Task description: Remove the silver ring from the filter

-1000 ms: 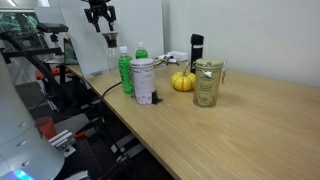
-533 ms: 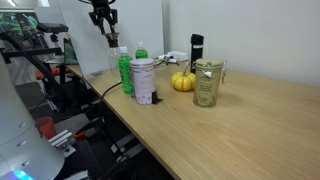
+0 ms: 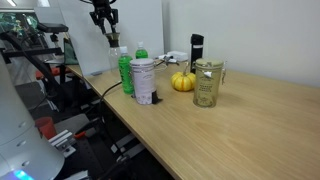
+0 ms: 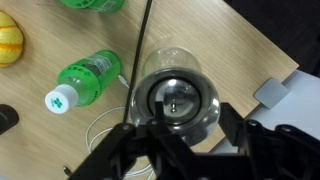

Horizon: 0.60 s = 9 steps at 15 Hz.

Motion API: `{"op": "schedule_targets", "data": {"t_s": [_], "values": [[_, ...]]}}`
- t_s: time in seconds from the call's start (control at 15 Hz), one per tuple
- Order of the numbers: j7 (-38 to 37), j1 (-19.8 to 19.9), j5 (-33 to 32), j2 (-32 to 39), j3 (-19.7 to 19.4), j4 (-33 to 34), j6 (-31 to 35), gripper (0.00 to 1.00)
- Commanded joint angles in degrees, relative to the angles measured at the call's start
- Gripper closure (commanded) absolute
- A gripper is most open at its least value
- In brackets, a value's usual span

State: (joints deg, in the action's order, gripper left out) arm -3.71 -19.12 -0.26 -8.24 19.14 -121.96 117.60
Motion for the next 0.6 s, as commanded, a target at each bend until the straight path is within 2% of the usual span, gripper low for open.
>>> {"op": "schedule_targets", "data": {"t_s": [0.0, 0.2, 0.27, 0.53], "values": [[-0.48, 0.18, 0.43, -0.18, 0.16, -0.09, 0.55, 0.51], [-0.85, 0.17, 0.63, -0.3, 0.16, 0.22, 0.29, 0.61], [-0.99, 0.18, 0.55, -0.56, 0.17, 0.58, 0.26, 0.62], [-1.23, 0.24, 0.4, -0.61, 0.18, 0.68, 0.31, 0.53]]}}
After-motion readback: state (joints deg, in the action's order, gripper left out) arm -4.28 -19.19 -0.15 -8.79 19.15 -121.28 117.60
